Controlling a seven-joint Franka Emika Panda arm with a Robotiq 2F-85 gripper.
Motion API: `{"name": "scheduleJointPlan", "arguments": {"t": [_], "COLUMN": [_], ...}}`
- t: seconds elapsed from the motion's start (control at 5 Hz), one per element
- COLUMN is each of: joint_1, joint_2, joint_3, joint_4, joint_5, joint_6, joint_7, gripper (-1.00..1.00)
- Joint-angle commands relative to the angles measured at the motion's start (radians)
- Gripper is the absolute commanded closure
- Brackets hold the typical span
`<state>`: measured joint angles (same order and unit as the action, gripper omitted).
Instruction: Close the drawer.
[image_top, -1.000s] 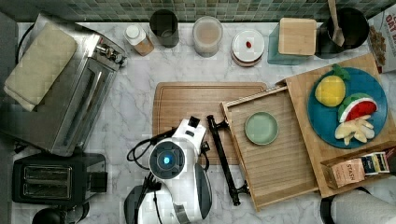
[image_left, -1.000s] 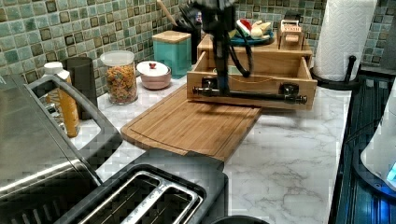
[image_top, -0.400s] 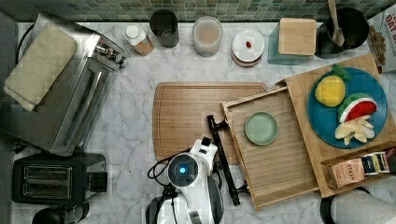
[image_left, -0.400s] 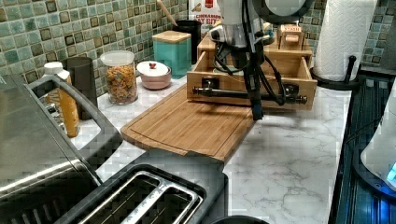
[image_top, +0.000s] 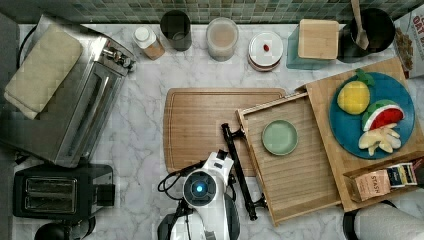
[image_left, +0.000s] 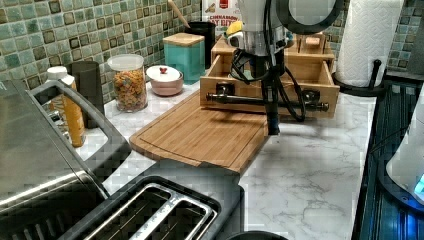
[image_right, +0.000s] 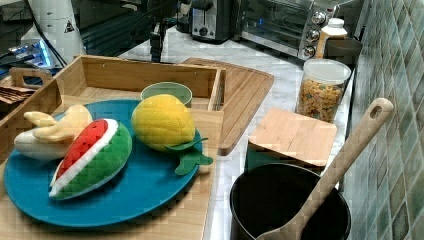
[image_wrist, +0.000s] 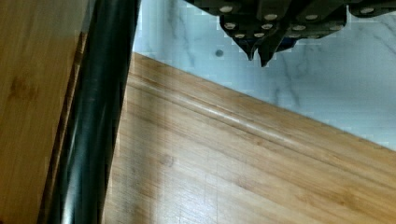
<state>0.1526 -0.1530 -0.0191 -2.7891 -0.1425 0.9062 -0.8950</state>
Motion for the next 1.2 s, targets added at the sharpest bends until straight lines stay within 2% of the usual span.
{"name": "scheduleJointPlan", "arguments": {"t": [0.2,0.4,0.6,1.0,1.2], "joint_1": [0.016,-0.047,-0.032,-0.078,-0.097], "joint_2": [0.001,0.046,0.06,0.006,0.034], "joint_3": [-0.152,-0.132,-0.192,-0.236,-0.28], "joint_4": [0.047,0.083,0.123,0.165,0.202], "joint_5": [-0.026,-0.013,-0.017,-0.031,0.034], "joint_6": [0.052,0.065,0.028,-0.041,-0.038], "joint_7": [-0.208,-0.298,-0.367,-0.449,-0.571], "gripper": [1.0,1.0,1.0,1.0,1.0]}}
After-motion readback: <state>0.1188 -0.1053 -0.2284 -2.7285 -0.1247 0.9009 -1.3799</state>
